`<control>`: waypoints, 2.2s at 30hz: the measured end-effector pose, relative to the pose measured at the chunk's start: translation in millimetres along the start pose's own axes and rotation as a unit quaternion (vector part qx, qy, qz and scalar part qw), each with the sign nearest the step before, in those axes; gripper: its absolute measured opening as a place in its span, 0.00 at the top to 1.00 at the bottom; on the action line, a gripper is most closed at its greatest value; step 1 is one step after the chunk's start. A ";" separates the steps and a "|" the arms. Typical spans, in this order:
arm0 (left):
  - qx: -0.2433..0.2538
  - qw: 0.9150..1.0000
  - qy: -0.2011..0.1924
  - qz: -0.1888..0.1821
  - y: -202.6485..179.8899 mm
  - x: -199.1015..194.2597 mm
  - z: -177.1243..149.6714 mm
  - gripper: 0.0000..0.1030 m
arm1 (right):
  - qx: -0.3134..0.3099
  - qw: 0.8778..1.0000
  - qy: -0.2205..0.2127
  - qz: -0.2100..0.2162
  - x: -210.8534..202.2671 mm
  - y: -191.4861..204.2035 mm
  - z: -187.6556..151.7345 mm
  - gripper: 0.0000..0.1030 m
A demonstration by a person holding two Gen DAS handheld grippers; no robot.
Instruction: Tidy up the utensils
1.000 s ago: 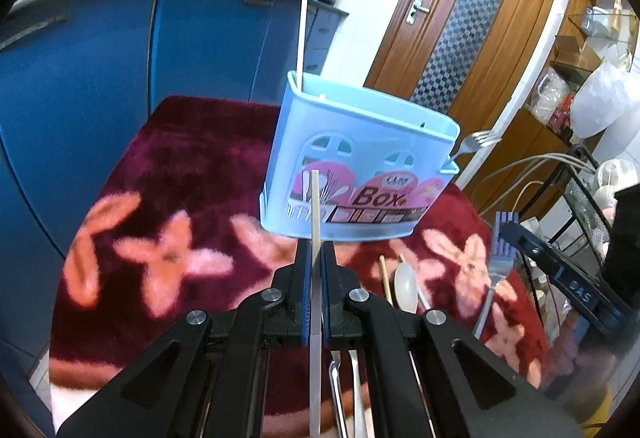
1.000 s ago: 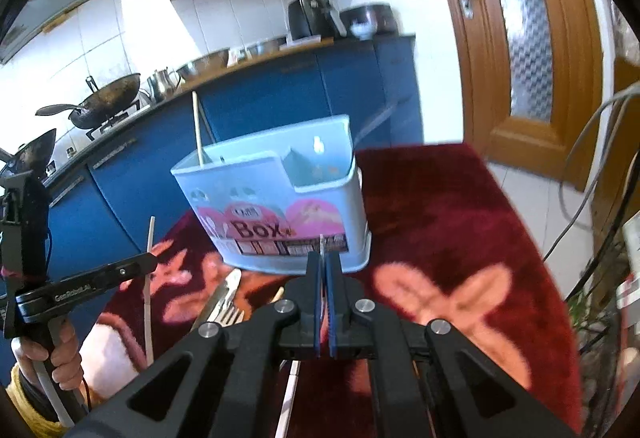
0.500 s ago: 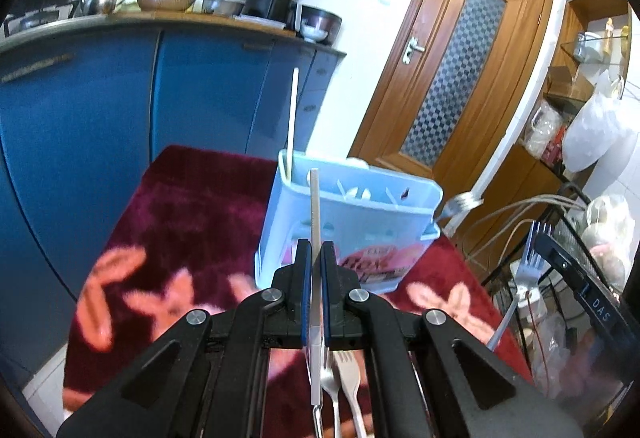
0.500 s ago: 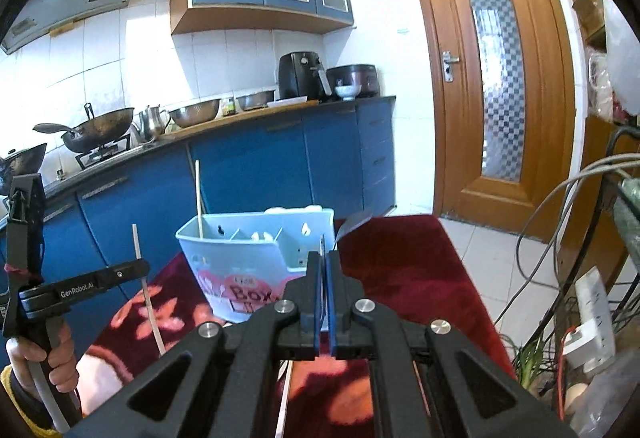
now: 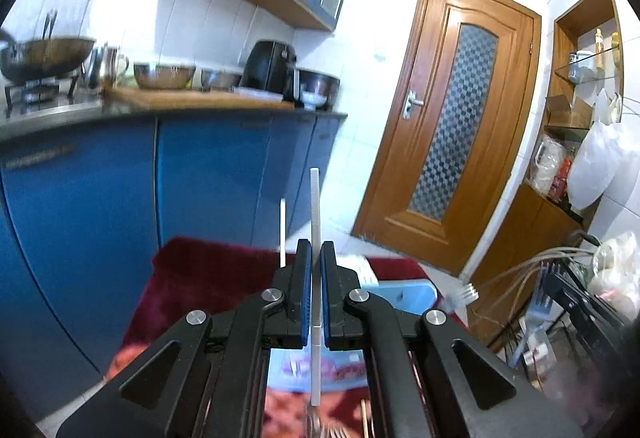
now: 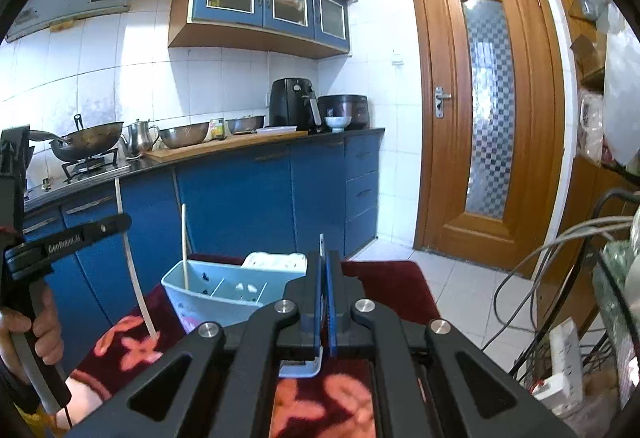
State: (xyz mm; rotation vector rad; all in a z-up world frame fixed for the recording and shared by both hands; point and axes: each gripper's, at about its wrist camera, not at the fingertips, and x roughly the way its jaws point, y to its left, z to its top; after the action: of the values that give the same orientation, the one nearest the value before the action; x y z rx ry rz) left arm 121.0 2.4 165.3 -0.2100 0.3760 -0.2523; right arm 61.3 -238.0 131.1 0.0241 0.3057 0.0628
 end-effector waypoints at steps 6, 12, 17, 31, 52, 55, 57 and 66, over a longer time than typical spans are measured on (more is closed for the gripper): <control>0.004 0.999 -0.031 0.015 -3.6 14.6 26.8 0.98 | -0.015 1.000 -0.012 -0.022 10.1 0.3 18.9 0.97; 0.007 0.999 -0.043 0.021 -3.4 33.0 41.3 0.98 | -0.025 0.998 -0.026 -0.043 24.9 -2.6 36.4 0.97; 0.010 0.999 -0.036 0.024 -3.2 52.3 39.5 0.98 | -0.036 0.997 -0.032 -0.064 44.4 -2.4 47.9 0.97; 0.021 0.999 -0.011 0.027 1.2 99.5 6.9 0.98 | -0.073 0.992 -0.034 -0.100 114.0 12.3 43.4 0.96; 0.025 0.999 0.045 0.018 4.7 124.0 -43.6 0.98 | -0.053 0.998 0.031 -0.011 143.4 26.4 -6.8 0.94; 0.024 0.998 0.050 0.018 4.5 123.4 -46.4 0.98 | -0.042 0.999 0.034 -0.005 141.5 25.1 -6.3 0.94; 0.023 0.998 0.053 0.019 5.0 122.5 -48.3 0.98 | -0.032 0.999 0.037 0.001 140.4 23.3 -6.1 0.94; 0.026 0.998 0.063 0.018 3.8 113.1 -48.8 0.72 | 0.008 0.999 0.029 0.030 123.8 13.2 -2.5 0.75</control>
State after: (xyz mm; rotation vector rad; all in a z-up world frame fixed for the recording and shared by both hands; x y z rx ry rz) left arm 204.7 -33.3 82.1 -0.1365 0.4972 -0.2397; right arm 177.6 -216.7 92.1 0.0473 0.3640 0.1205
